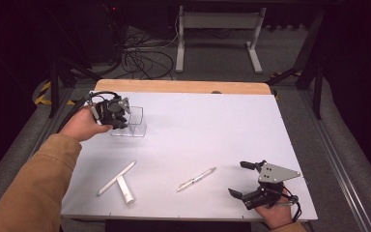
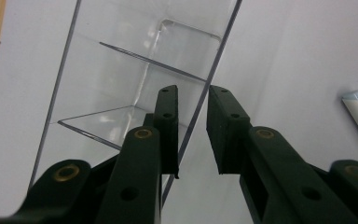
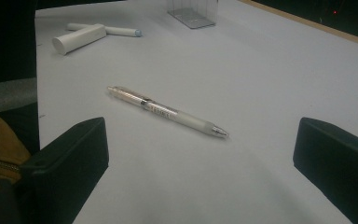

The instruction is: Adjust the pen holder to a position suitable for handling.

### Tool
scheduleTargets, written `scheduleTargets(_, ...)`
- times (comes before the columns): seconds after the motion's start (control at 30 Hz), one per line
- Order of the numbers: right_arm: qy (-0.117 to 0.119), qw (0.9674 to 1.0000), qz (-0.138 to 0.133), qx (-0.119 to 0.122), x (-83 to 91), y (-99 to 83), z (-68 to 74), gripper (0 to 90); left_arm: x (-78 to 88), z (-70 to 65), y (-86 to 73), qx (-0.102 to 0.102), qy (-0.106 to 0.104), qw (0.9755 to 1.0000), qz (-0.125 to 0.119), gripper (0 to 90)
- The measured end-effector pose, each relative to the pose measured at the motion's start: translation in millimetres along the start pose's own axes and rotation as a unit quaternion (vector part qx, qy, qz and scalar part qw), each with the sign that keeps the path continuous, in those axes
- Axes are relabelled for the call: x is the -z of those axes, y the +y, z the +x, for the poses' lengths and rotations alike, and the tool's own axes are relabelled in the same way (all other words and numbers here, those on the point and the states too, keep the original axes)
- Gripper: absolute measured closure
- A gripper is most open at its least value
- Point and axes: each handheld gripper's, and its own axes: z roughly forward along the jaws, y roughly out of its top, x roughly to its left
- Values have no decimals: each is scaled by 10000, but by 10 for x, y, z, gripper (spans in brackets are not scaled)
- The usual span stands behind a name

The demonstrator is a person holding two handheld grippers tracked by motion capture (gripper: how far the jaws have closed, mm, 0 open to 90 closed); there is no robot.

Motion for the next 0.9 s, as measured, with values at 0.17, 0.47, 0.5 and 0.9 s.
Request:
scheduleTargets(0.17,16,10000,19,-20,-4,-5,-5,37,32,-30,-1,-134,-168,9998,-11,818)
scheduleTargets(0.47,87,9999,54,-29,-19,-13,-8,35,169,-92,112,-219,-516,9984,-30,874)
scheduleTargets(0.5,89,9999,47,-34,-19,-13,-9,35,204,-101,131,-254,-491,9985,-61,877)
scheduleTargets(0.9,89,10000,19,-30,-11,-10,-5,35,415,-372,614,-844,-477,9933,-633,879)
